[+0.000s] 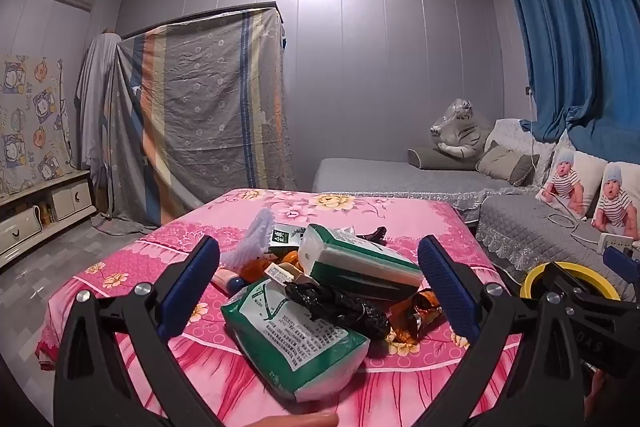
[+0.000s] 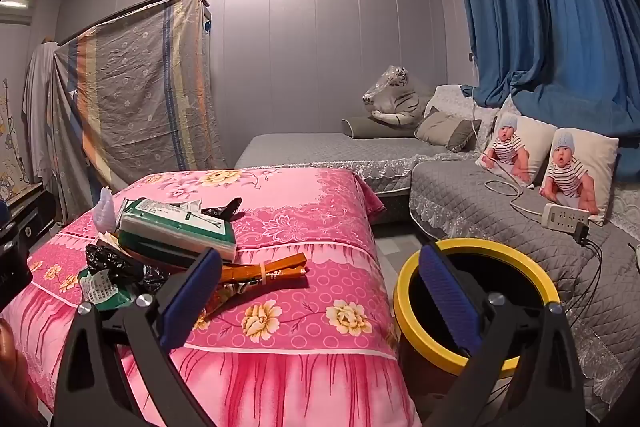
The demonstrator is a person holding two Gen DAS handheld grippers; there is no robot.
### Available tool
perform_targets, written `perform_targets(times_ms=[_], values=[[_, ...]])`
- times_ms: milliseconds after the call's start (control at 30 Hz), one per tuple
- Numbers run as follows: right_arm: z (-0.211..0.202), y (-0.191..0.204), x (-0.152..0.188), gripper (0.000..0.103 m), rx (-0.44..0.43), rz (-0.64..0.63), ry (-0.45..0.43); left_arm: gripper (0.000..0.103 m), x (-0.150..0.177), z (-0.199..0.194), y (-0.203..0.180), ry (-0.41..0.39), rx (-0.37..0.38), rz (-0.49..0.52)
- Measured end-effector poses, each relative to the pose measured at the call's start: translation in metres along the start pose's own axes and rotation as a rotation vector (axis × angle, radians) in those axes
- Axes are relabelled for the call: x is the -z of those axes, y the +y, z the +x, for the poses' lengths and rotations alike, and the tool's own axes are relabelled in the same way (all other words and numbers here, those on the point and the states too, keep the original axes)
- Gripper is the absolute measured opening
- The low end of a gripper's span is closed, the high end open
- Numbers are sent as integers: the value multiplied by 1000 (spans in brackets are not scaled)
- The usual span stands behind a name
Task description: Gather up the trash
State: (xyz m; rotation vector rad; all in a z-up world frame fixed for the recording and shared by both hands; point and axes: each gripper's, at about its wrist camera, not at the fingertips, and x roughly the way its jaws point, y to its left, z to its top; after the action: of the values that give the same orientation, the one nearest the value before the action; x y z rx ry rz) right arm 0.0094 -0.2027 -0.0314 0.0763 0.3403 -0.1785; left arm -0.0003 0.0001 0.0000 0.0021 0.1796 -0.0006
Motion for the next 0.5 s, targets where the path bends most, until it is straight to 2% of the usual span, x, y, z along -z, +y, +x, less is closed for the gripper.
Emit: perform_targets(times_ms=[500], values=[[0, 0, -1, 95, 2, -5, -1, 95, -1, 1, -2, 22, -2, -7]])
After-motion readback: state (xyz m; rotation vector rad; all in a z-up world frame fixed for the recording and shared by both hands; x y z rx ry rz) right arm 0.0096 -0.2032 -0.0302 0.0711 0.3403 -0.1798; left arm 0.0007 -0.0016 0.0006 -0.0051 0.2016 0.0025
